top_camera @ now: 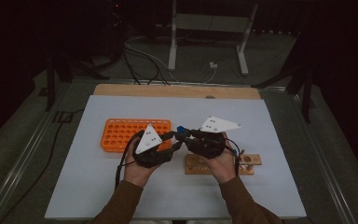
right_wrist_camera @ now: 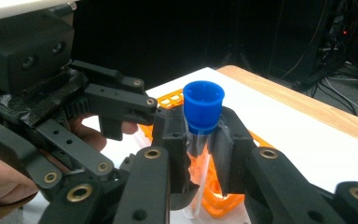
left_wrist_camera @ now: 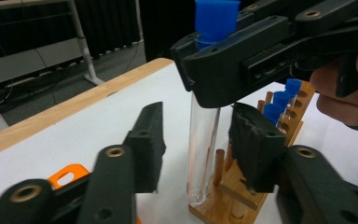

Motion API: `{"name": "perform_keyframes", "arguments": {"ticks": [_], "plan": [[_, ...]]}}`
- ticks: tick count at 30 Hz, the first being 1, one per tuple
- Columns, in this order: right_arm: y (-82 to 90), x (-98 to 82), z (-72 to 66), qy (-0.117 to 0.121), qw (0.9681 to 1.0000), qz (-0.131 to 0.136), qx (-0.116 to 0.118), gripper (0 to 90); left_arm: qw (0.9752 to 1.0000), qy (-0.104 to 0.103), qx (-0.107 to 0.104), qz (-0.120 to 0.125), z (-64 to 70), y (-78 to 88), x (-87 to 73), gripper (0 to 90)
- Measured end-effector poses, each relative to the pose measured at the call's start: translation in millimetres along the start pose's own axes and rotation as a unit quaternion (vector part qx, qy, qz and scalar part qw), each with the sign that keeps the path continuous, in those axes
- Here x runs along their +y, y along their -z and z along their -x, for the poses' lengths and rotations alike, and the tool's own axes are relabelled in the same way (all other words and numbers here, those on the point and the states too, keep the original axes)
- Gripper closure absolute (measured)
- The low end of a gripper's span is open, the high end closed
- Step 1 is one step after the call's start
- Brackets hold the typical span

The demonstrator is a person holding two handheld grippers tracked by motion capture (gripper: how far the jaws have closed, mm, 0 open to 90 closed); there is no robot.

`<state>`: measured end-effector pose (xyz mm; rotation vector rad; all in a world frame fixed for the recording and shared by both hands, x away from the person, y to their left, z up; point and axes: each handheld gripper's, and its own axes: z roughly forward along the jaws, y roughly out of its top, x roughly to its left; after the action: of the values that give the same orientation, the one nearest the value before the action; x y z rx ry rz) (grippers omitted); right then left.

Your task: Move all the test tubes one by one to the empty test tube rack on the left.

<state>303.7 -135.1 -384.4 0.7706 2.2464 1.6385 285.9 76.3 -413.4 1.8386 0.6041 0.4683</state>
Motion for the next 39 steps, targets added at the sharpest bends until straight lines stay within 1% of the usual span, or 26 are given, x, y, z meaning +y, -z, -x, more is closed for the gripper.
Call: {"name": "perform_keyframes", "arguments": {"ticks": [3,7,10,12,15,17,19,20,22,26,27,28,30,31,32,34,36,39], "plan": [[-0.7,0.2,-1.4,0.0,1.0,-0.001,0.002,76.5,1.0,-0.004,-0.004,-0.001,0.2,0.3,-0.2,67.4],[-1.5,0.8,-2.8,0.006,0.9999,-0.003,0.008,76.6,0.9999,-0.007,-0.008,0.0,-0.1,0.3,-0.5,76.6],[-1.1,1.1,-2.4,0.006,0.9999,-0.003,0.01,75.9,0.9999,-0.008,-0.009,0.001,-0.8,0.3,-0.5,77.3],[0.0,0.9,-0.8,0.002,0.9998,0.001,0.02,70.6,1.0,-0.006,-0.007,0.0,-1.9,0.2,-0.9,77.5],[4.2,1.1,2.0,-0.001,0.9995,0.01,0.028,55.7,1.0,-0.001,-0.003,-0.002,-6.0,0.7,-2.1,77.6],[9.2,1.7,4.8,-0.005,0.9995,0.015,0.026,46.1,1.0,0.004,0.001,-0.001,-8.9,1.2,-2.7,77.8],[14.5,1.8,6.8,-0.007,0.9996,0.02,0.019,38.3,1.0,0.009,0.004,0.002,-11.8,2.4,-3.1,78.0],[18.7,1.4,7.7,-0.003,0.9997,0.023,0.006,33.6,0.9999,0.01,0.005,0.002,-13.0,2.8,-3.2,78.0],[24.7,0.4,9.4,0.002,0.9997,0.023,-0.012,26.9,0.9999,0.012,0.009,0.004,-16.2,4.0,-3.6,78.1],[38.7,-4.5,17.0,-0.007,0.9989,0.024,-0.04,15.3,0.9997,0.016,0.016,0.005,-22.5,5.4,-5.2,78.2],[42.8,-6.8,19.8,-0.008,0.9984,0.024,-0.051,15.0,0.9997,0.018,0.017,0.007,-23.3,5.4,-5.7,78.2],[45.4,-8.3,21.4,-0.008,0.9981,0.022,-0.058,14.2,0.9996,0.019,0.02,0.007,-25.0,5.3,-6.7,78.2],[52.6,-13.2,26.6,-0.008,0.9969,0.021,-0.075,9.6,0.9995,0.021,0.024,0.007,-27.8,4.4,-8.9,78.2],[56.0,-15.2,28.9,-0.01,0.9965,0.02,-0.08,8.5,0.9995,0.021,0.024,0.007,-27.8,4.4,-8.9,78.2],[59.7,-17.1,31.1,-0.012,0.9962,0.021,-0.084,7.9,0.9992,0.026,0.029,0.005,-30.3,2.5,-11.3,78.2],[66.4,-20.1,34.9,-0.015,0.9953,0.024,-0.092,7.2,0.9991,0.027,0.033,0.003,-31.9,1.3,-13.0,78.2],[74.2,-23.2,38.4,-0.016,0.9941,0.026,-0.104,6.5,0.9986,0.033,0.041,0.001,-36.6,-3.1,-18.8,78.2],[85.4,-27.0,43.6,-0.019,0.9922,0.032,-0.119,5.6,0.9983,0.037,0.044,-0.001,-40.2,-7.2,-24.1,78.2]]}}
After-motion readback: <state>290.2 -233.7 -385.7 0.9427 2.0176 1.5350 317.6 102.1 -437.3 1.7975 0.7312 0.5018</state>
